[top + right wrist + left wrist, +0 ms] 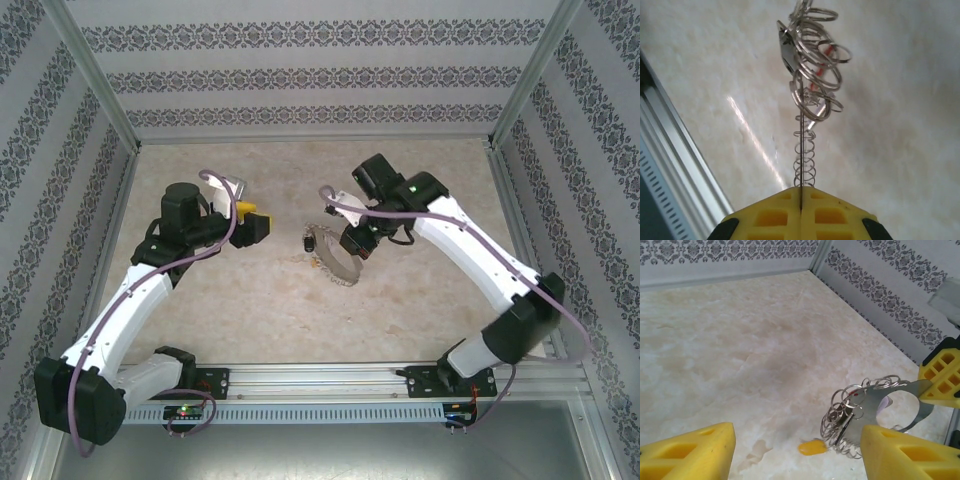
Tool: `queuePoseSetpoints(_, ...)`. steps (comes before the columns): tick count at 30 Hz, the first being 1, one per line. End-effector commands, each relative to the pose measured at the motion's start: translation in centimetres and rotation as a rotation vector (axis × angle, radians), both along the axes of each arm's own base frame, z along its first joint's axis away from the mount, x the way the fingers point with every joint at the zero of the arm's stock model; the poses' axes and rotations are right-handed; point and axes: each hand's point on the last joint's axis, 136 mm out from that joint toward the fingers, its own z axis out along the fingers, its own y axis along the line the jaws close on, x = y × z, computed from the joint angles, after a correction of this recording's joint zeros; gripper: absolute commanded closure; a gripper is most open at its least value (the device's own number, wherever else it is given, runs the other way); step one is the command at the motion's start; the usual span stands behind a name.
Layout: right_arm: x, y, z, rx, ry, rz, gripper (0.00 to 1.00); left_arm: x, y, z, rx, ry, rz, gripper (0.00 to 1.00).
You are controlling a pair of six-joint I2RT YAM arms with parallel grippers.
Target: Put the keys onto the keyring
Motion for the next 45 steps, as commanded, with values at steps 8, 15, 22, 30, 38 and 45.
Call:
queuePoseSetpoints(8,-0.7,-5.2,-2.3,-0.377,0.242,-0.208,1.00,0.3,2.3,-3.5,0.080,0.002,0.105,0.31)
queuePoseSetpoints(15,-2.6,1.5,-3.3,-0.206,0.389,-0.094,1.00,0.3,2.7,-5.6,0.093,0.026,0.131,0.30)
queuePoseSetpoints(22,0.0,7.0,-2.8,0.139,0.514,-0.216,1.00,1.1,2.3,-5.7,0.087,0.032,0.118,0.30)
queuePoseSetpoints(30,3.4,4.3,-7.7,0.217,0.613,-0.413,1.00,1.1,2.4,-6.3,0.089,0.044,0.125,0.28)
queuePoseSetpoints(38,4.6,2.6,-11.8,0.248,0.671,-0.519,1.00,1.1,2.3,-6.2,0.071,0.054,0.128,0.27)
queuePoseSetpoints(45,5.2,1.0,-13.7,0.285,0.702,-0.591,1.00,0.9,2.6,-6.1,0.067,0.061,0.147,0.26)
